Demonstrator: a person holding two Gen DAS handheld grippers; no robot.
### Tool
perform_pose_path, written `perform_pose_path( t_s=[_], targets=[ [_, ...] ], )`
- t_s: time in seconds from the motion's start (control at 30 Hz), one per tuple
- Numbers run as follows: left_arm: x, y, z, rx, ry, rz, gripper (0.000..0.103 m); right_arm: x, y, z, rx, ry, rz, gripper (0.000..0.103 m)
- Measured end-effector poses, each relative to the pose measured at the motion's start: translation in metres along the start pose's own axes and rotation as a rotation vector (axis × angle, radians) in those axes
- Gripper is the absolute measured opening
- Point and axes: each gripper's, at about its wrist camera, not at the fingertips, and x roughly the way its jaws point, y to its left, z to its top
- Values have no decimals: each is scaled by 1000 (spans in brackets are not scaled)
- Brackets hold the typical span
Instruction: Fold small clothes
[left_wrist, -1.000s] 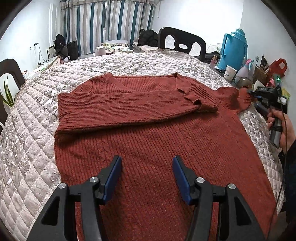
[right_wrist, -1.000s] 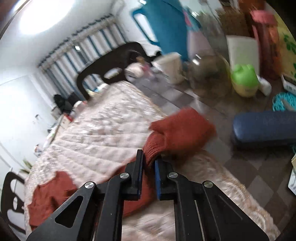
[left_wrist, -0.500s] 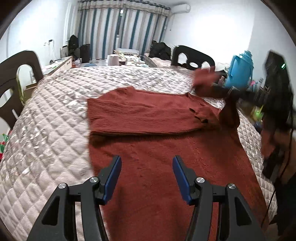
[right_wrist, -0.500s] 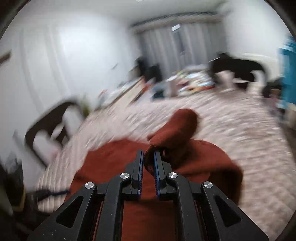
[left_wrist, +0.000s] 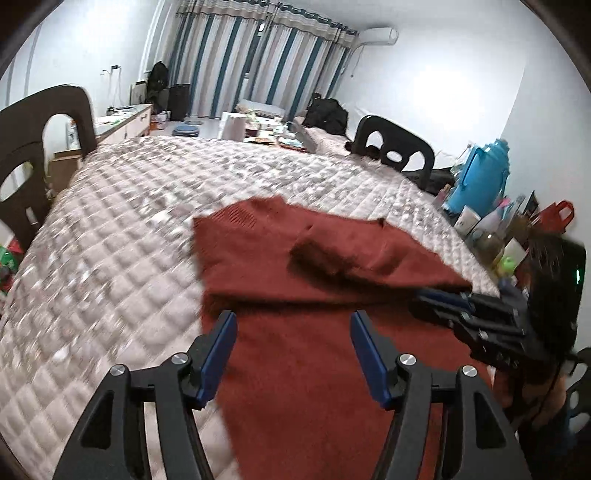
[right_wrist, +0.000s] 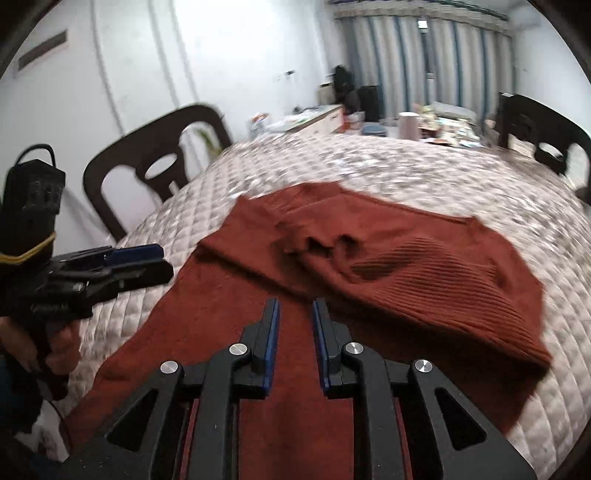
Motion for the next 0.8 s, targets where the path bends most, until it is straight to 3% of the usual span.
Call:
perform_pose_path(
  t_s=[0.13,0.33,0.47,0.53,0.6,0.67,0.8],
  targets=[
    [28,-5,26,-11,29,-58,67,-20,-26,-6,93,-38,-51,19],
    [81,-14,55,20,64,-31,67,-47,-56,-22,205,-78,-92,19],
    [121,-24,60,61,154,-40,66,-56,-72,-33,259,-74,-112,19],
    [131,-26,57,72,177,-33,57,-54,-78,-37,278,-60,-118,19],
    [128,-30,56,87,162,-43,21,-51,-82,-39,287,-46,-126,19],
    [114,-34,58,97,127,-72,17,-49,-84,-40,292,-37,-131,19],
    [56,-39,71,139,-82,-107,17,-43,-91,-40,306,-25,-142,19]
  ],
)
